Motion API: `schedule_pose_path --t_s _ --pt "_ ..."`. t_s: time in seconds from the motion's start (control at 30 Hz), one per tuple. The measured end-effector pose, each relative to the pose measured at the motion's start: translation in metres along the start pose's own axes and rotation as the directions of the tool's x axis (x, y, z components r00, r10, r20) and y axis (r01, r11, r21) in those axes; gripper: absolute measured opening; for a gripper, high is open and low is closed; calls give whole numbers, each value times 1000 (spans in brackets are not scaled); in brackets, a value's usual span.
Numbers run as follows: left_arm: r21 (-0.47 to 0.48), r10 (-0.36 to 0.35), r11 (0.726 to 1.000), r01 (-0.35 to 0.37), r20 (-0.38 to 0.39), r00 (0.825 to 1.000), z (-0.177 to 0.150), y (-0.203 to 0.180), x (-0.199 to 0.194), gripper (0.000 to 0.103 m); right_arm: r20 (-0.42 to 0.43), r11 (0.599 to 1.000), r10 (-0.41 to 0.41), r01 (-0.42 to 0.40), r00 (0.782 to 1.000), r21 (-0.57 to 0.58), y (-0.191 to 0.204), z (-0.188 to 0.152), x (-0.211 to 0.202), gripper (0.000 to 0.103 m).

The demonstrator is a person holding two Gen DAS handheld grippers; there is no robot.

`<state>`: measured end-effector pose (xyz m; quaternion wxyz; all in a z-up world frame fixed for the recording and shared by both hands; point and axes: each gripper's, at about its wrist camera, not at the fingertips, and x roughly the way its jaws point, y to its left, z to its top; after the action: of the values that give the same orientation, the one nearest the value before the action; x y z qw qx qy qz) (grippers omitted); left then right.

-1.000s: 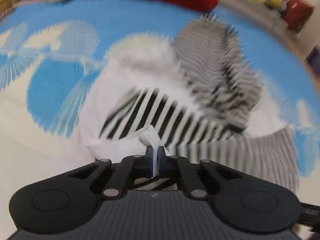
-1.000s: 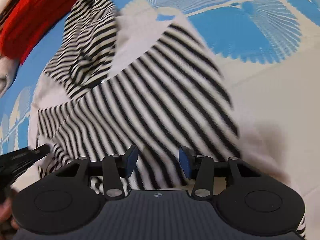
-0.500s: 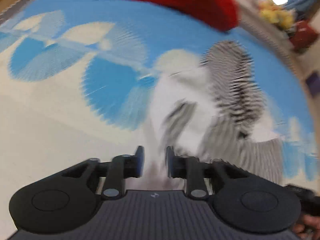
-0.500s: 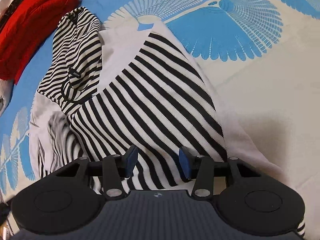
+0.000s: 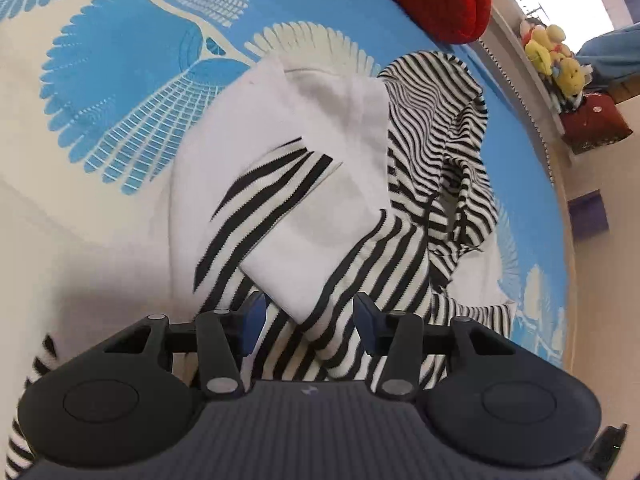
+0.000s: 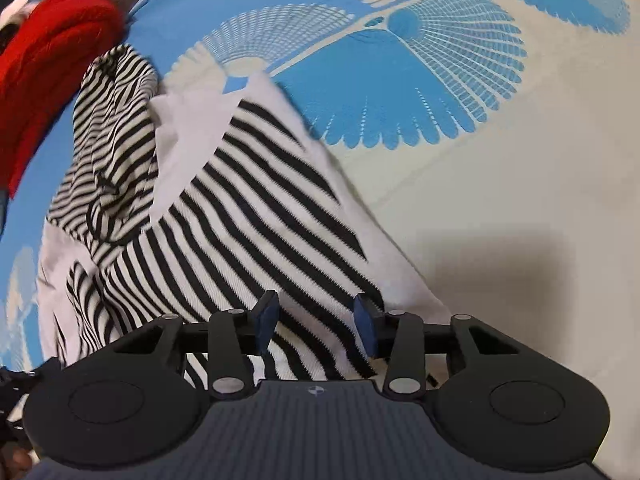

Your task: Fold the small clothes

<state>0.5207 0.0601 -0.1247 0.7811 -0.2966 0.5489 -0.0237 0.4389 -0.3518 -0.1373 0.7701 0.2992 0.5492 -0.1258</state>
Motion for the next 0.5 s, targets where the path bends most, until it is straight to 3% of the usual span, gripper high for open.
schedule_pose_path --t_s 0.1,0.13,0.17,0.27,0.37,0.43,0.5 --pt "18 38 999 -38 -6 999 -3 -7 8 28 21 1000 -21 21 1000 -10 1 5 -2 44" --pt "30 52 998 -52 -7 999 -4 -9 9 10 30 999 -40 41 999 -13 0 7 -2 44" --pt "32 67 997 -67 7 998 -5 -10 6 8 28 999 -37 38 999 -7 -2 8 -1 44" --pt "2 95 995 -96 115 989 -10 -19 -37 7 13 1000 -24 24 1000 18 -6 11 1 44" --pt "69 127 988 -140 165 978 -33 -36 -79 11 20 1000 -23 23 1000 8 -1 10 -1 45" --pt "89 196 975 -205 99 976 -48 -29 -76 24 25 999 -32 32 999 -2 1 10 -1 45" --pt "-6 278 960 -278 2 960 -50 -7 -65 25 25 999 -47 47 999 -8 0 8 0 45"
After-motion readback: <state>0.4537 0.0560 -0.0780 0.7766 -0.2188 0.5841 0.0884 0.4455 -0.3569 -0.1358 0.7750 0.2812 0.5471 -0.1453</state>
